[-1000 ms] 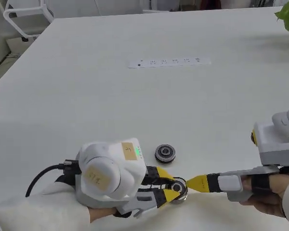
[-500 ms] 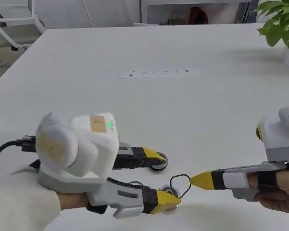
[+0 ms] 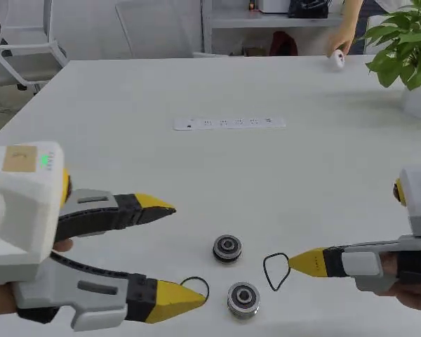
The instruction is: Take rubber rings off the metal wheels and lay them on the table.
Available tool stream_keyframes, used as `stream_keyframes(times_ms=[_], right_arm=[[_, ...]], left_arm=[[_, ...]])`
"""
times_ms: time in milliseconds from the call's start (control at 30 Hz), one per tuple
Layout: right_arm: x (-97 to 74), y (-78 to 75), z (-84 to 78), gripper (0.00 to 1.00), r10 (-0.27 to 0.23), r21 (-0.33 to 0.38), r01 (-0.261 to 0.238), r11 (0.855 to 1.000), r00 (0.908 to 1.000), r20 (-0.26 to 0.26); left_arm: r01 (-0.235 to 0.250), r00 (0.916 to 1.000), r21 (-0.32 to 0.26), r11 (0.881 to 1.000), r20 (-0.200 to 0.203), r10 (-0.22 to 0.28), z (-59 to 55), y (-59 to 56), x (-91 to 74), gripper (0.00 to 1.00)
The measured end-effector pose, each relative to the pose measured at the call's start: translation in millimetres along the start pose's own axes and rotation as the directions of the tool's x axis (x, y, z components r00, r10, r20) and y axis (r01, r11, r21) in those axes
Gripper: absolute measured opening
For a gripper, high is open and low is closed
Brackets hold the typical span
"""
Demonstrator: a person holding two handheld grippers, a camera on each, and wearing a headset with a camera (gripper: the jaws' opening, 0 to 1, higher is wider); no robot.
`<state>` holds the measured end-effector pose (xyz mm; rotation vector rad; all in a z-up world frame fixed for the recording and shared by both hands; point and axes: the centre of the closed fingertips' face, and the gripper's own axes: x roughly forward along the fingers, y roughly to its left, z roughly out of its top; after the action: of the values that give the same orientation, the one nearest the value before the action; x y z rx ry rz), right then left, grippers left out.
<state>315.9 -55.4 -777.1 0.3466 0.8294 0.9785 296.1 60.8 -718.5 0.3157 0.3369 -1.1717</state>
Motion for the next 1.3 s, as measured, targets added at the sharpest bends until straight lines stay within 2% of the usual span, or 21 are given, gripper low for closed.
stream_keyframes(times_ms=[100,300,433,567,767,833,933,1067,1300], right_arm=[[-1.2,3.0,3.1,0.0,-0.002,-0.01,0.002,1.0,0.9999,0.01],[1.3,9.8,7.0,0.0,0.002,-0.023,-0.002,1.0,0.9999,0.013],[5.8,15.9,9.9,0.0,0.01,-0.032,-0.01,0.999,0.9999,0.011],[10.4,21.2,11.5,0.0,0.015,-0.046,-0.015,0.999,0.9999,0.003],[18.2,26.6,13.0,0.0,0.013,-0.071,-0.014,0.997,0.9998,-0.018],[20.1,29.4,15.0,0.0,0.016,-0.076,-0.017,0.997,0.9996,-0.022],[23.0,37.1,21.1,0.0,0.038,-0.05,-0.038,0.998,0.9992,-0.011],[30.4,43.2,28.0,0.0,0.03,-0.093,-0.031,0.995,0.9994,-0.019],[50.1,52.2,33.3,0.0,0.035,-0.124,-0.039,0.992,0.9989,-0.029]], left_arm=[[-0.038,0.9993,-0.032,0.999,0.003,0.038,-3.3,3.3,-17.3,0.71],[-0.099,0.9947,-0.06,0.993,0.023,0.1,-7.2,6.6,-41.0,0.78],[-0.138,0.9877,-0.124,0.983,0.057,0.145,-8.9,9.7,-52.4,0.93],[-0.149,0.986,-0.126,0.981,0.056,0.157,-15.4,7.6,-60.7,0.92],[-0.187,0.9792,-0.156,0.97,0.051,0.197,-28.0,9.8,-74.5,0.98],[-0.221,0.9723,-0.158,0.962,0.043,0.23,-33.4,14.2,-81.7,1.0],[-0.234,0.9681,-0.173,0.957,0.049,0.246,-37.8,16.1,-90.9,1.0],[-0.252,0.9624,-0.183,0.95,0.055,0.266,-44.4,19.7,-101.0,1.0],[-0.259,0.9608,-0.194,0.946,0.048,0.273,-57.7,20.3,-109.4,1.0]])
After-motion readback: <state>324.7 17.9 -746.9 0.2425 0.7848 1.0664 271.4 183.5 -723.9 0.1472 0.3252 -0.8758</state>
